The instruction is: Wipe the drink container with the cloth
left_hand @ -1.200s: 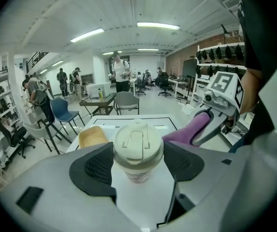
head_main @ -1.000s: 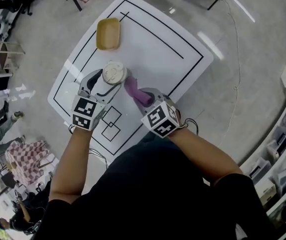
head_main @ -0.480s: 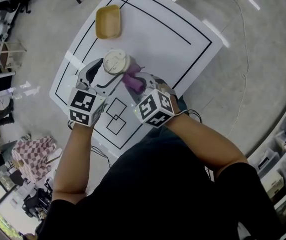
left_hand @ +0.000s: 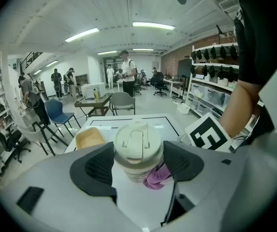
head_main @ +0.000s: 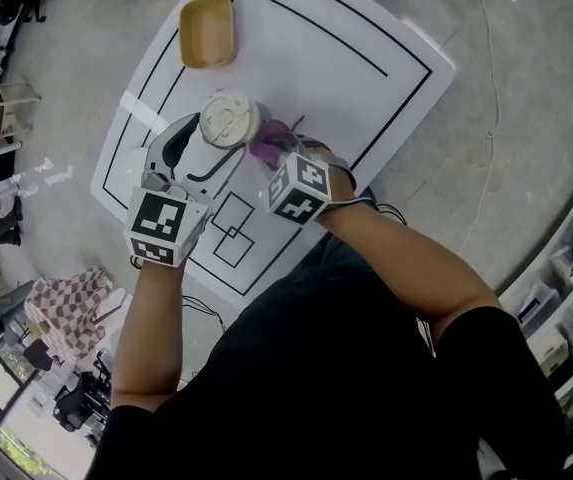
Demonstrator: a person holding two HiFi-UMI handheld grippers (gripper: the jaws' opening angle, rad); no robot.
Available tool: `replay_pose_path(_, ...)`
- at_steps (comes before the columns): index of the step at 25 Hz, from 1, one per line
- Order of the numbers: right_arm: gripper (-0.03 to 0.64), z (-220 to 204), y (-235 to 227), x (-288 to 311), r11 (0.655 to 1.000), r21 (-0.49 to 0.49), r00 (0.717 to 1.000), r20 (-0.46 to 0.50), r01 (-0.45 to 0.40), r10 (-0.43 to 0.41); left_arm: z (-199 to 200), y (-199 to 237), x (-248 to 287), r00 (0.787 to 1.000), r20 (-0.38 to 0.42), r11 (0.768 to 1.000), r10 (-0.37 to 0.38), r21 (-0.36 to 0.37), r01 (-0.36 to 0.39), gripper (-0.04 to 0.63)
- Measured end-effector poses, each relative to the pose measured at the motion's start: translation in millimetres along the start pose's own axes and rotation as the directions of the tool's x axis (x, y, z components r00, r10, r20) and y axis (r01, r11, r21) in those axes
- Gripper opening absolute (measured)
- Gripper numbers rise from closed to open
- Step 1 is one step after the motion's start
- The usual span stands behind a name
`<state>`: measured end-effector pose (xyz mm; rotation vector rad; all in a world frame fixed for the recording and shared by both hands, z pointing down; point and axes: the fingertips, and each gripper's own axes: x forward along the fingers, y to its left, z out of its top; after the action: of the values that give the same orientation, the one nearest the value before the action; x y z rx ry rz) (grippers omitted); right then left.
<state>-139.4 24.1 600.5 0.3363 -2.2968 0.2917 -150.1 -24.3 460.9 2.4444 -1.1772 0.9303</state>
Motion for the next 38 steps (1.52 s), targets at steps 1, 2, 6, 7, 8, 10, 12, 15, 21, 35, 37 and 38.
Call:
replay_pose_path(1,0.083,-2.7,-0.4,3.5,1.0,0.0,1.0,-0.012,-0.006,0.006,-0.1,0.1,-0.1,1.0,0.003,1.0,-0.002,0.0,0.002,0.351)
replay_pose_path(2,0.083,-4.0,-0.6,6.0,1.0,-0.001,1.0,-0.018,-0.012,0.012,-0.2,0.5,-0.2,1.0,0.006,1.0,-0.003,0.001,0.003,0.35)
replay_pose_path(6,0.083,-4.2,-0.8,9.0,1.0,-0.001,0.999,-0.015,-0.03,0.03,-0.8,2.3,0.2,1.0,0.016,1.0,-0.004,0.005,0.004,0.35)
replay_pose_path(7,0.083,-4.1,-0.5,8.4,0.999,0.003,0.999,-0.012,-0.035,0.035,-1.2,2.5,0.4,1.0,0.018,1.0,-0.005,0.006,0.005,0.35)
replay_pose_path(8,0.084,-4.1,0.1,6.7,0.999,0.009,0.999,-0.01,-0.04,0.04,-1.6,2.5,0.3,1.0,0.019,1.0,-0.006,0.007,0.006,0.35)
replay_pose_path(10,0.084,-5.5,2.2,-0.2,0.998,0.023,0.999,-0.01,-0.051,0.051,-2.0,2.1,-0.5,1.0,0.019,1.0,-0.009,0.01,0.009,0.35)
replay_pose_path(12,0.084,-10.6,4.3,-10.7,0.998,0.028,0.998,-0.02,-0.061,0.062,-2.2,1.7,-1.3,1.0,0.017,1.0,-0.014,0.014,0.014,0.35)
replay_pose_path(15,0.084,-22.0,3.6,-30.4,0.998,0.015,0.997,-0.045,-0.064,0.065,-2.7,1.6,-1.8,1.0,0.01,0.999,-0.023,0.022,0.023,0.35)
replay_pose_path(21,0.084,-16.8,-32.0,-77.2,1.0,0.007,1.0,-0.005,0.018,-0.018,-0.7,0.6,-1.9,1.0,0.008,0.999,-0.026,0.024,0.026,0.35)
replay_pose_path(35,0.084,60.0,-43.8,-99.1,0.94,-0.34,0.977,0.207,0.03,0.043,2.0,0.1,1.8,0.997,-0.002,0.996,-0.073,0.056,0.073,0.35)
replay_pose_path(37,0.083,53.2,-42.8,-88.3,0.94,-0.342,0.979,0.194,0.009,0.062,3.0,0.5,1.9,0.997,0.0,0.995,-0.077,0.057,0.077,0.35)
replay_pose_path(38,0.083,48.2,-42.5,-81.3,0.94,-0.341,0.98,0.184,-0.004,0.071,3.7,0.5,1.9,0.997,0.003,0.995,-0.079,0.056,0.079,0.35)
